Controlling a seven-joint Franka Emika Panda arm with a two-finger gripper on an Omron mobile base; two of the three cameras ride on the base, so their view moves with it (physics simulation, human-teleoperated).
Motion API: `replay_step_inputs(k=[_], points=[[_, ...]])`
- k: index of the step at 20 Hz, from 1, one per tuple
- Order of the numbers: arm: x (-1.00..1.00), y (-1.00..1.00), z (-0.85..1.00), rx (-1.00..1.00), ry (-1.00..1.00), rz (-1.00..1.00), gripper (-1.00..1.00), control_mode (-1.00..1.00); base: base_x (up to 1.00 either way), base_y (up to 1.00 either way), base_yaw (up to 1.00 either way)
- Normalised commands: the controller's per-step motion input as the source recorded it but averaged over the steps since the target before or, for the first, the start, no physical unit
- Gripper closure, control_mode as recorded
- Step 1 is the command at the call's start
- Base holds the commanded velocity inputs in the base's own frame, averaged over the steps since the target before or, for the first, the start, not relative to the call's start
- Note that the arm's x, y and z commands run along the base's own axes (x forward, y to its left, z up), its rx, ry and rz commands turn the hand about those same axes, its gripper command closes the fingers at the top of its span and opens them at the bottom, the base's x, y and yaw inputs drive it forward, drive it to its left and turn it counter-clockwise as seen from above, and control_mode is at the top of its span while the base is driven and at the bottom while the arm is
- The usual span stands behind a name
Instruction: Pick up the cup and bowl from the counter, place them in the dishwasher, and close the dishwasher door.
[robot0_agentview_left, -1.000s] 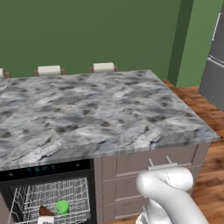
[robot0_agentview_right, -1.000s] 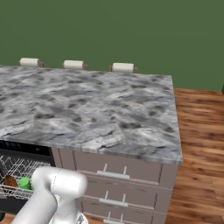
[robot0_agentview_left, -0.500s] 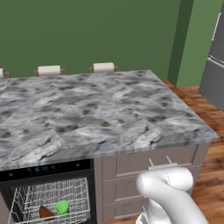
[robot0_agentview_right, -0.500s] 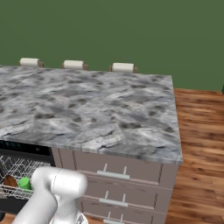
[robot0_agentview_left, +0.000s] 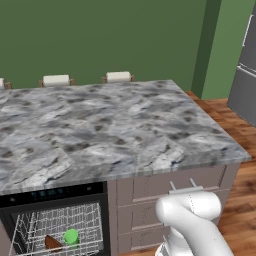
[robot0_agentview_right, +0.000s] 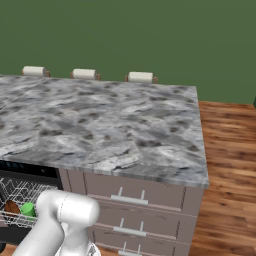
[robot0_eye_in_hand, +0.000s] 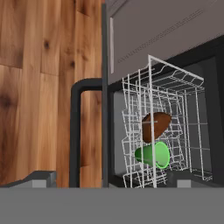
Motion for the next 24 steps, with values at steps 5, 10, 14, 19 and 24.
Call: replay_step_inputs(k=[5, 10, 14, 19, 24], points=[[0.0, 0.01, -0.44, -0.09, -0.04, 0.0, -1.0, -1.0, 0.0, 0.0, 0.0], [0.0, 0.03, -0.31, -0.11, -0.03, 0.0, -1.0, -1.0, 0.0, 0.0, 0.0], [0.0, 0.09, -0.33, -0.13, -0.03, 0.0, -1.0, -1.0, 0.0, 0.0, 0.0], [0.0, 0.17, -0.35, -0.15, -0.03, 0.0, -1.0, -1.0, 0.0, 0.0, 0.0], [0.0, 0.22, -0.44, -0.2, -0.04, 0.0, -1.0, -1.0, 0.0, 0.0, 0.0]])
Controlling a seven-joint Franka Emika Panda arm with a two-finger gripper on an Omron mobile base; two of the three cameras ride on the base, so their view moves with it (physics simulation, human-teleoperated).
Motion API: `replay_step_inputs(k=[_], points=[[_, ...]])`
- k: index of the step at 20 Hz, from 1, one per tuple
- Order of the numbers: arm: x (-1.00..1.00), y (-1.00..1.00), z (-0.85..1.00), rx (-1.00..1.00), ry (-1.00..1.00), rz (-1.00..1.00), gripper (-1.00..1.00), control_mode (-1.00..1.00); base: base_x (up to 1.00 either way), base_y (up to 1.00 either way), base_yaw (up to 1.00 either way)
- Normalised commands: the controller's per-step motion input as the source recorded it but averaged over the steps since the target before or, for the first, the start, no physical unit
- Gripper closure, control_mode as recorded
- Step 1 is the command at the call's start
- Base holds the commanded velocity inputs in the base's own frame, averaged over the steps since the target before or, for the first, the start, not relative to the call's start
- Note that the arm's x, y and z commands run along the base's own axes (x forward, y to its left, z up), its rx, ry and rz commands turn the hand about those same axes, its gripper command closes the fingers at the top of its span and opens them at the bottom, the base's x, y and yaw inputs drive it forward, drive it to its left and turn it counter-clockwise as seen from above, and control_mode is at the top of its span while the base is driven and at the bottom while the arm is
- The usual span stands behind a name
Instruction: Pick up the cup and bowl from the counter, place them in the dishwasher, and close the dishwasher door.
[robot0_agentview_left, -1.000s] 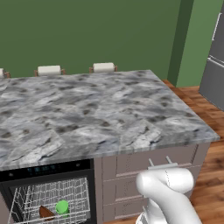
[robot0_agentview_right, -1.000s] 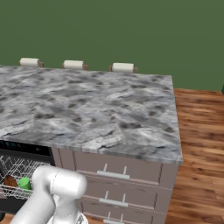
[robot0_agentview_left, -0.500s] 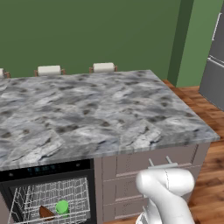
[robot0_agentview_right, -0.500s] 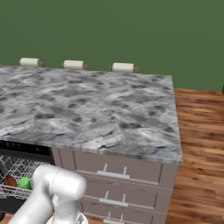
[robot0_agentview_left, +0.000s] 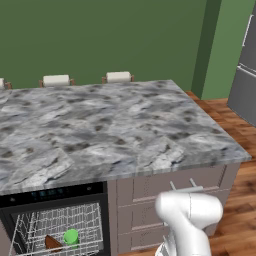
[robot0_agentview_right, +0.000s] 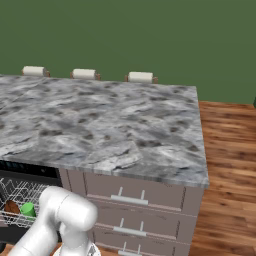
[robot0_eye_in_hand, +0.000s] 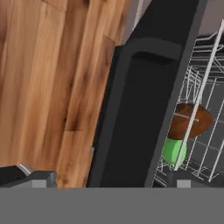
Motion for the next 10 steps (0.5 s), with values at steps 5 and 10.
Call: replay_step_inputs(k=[5, 10], points=[[0.02, 0.2, -0.34, -0.18, -0.09, 0.0, -1.0, -1.0, 0.0, 0.0, 0.0], [0.18, 0.13, -0.35, -0.13, -0.14, 0.03, -1.0, -1.0, 0.0, 0.0, 0.0]])
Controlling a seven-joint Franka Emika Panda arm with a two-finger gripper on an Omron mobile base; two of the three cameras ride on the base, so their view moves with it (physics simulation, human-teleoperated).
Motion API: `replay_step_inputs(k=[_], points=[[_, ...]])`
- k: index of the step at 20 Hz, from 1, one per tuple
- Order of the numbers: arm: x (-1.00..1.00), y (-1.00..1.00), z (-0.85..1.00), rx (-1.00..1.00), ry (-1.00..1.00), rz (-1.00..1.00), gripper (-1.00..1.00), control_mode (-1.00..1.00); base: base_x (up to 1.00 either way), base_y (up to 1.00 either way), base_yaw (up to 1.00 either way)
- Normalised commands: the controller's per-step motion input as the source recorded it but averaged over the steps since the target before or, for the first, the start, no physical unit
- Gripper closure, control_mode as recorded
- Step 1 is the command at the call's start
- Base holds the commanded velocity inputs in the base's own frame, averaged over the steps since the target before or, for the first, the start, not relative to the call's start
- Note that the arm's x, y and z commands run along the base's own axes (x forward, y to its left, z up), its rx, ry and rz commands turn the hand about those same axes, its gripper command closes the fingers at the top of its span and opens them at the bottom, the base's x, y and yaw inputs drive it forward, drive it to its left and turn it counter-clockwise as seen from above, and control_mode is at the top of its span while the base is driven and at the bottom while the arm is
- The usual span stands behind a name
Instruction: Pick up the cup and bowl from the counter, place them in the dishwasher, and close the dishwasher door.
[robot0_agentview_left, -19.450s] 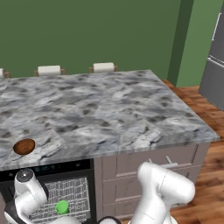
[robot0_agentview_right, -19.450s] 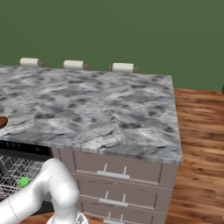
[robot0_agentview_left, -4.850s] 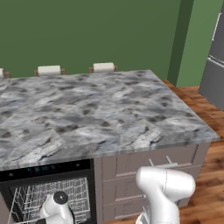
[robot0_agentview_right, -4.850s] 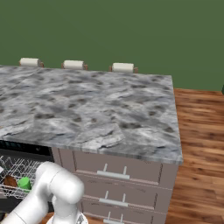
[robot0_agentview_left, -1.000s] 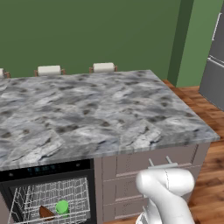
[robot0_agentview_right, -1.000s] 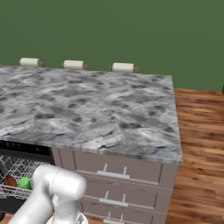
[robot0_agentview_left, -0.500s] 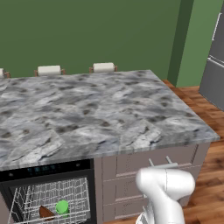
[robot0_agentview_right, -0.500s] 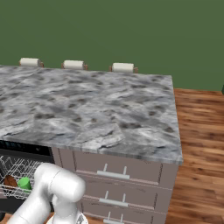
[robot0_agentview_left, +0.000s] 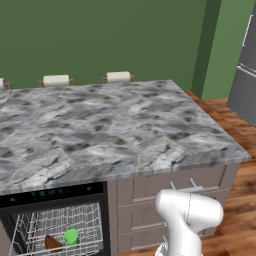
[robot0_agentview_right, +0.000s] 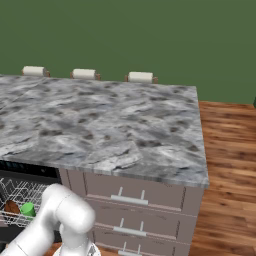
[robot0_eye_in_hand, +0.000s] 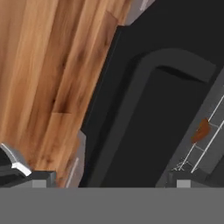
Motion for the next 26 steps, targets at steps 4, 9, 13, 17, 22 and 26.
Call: replay_step_inputs(k=[4, 9, 13, 17, 22, 26], points=[[0.17, 0.06, -0.41, -0.05, -0.19, 0.08, -1.0, -1.0, 0.0, 0.0, 0.0], [0.03, 0.12, -0.5, -0.02, -0.22, 0.11, -1.0, -1.0, 0.0, 0.0, 0.0], [0.0, 0.17, -0.42, 0.0, -0.2, 0.1, -1.0, -1.0, 0.0, 0.0, 0.0], [0.0, 0.17, -0.41, 0.0, -0.23, 0.08, -1.0, -1.0, 0.0, 0.0, 0.0], [0.0, 0.4, -0.69, 0.0, -0.2, 0.11, -1.0, -1.0, 0.0, 0.0, 0.0], [0.0, 0.57, -0.94, 0.0, -0.18, 0.12, -1.0, -1.0, 0.0, 0.0, 0.0]])
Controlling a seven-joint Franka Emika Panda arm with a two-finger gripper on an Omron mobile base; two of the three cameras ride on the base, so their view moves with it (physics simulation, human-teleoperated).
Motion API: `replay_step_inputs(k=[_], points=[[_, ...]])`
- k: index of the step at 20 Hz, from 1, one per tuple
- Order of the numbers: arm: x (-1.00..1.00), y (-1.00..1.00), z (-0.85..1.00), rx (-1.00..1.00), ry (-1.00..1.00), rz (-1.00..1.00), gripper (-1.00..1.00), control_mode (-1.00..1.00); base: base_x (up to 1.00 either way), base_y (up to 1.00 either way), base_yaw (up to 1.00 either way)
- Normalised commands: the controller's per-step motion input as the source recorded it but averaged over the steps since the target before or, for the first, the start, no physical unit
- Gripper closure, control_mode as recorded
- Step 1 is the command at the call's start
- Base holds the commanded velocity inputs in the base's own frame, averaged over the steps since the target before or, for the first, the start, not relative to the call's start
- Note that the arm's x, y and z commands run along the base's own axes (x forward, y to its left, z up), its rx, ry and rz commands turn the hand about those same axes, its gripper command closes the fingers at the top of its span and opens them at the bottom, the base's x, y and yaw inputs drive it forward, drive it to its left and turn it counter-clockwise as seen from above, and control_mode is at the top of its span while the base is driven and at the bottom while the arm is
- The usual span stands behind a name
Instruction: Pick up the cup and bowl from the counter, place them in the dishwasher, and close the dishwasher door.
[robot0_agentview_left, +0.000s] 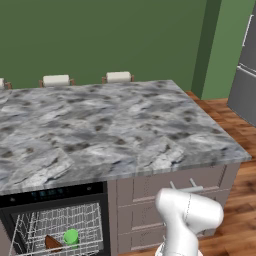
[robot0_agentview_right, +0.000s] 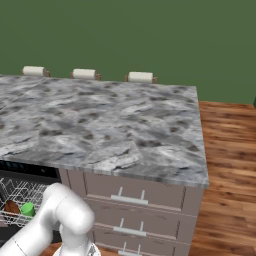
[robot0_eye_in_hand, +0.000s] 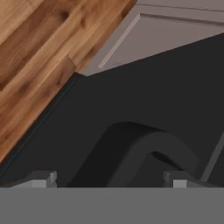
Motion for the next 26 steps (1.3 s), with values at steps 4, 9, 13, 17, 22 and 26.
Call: replay_step_inputs(k=[4, 9, 13, 17, 22, 26], points=[[0.0, 0.45, -0.72, 0.0, -0.17, 0.1, -1.0, -1.0, 0.0, 0.0, 0.0], [0.35, 0.01, -0.33, -0.05, -0.15, 0.03, -1.0, -1.0, 0.0, 0.0, 0.0], [0.59, -0.19, -0.23, -0.07, -0.14, 0.0, -1.0, -1.0, 0.0, 0.0, 0.0], [0.74, -0.35, -0.16, -0.06, -0.12, 0.0, -1.0, -1.0, 0.0, 0.0, 0.0], [0.66, -0.32, -0.17, -0.02, -0.12, 0.0, -1.0, -1.0, 0.0, 0.0, 0.0], [0.63, -0.23, -0.18, 0.0, -0.11, 0.01, -1.0, -1.0, 0.0, 0.0, 0.0]])
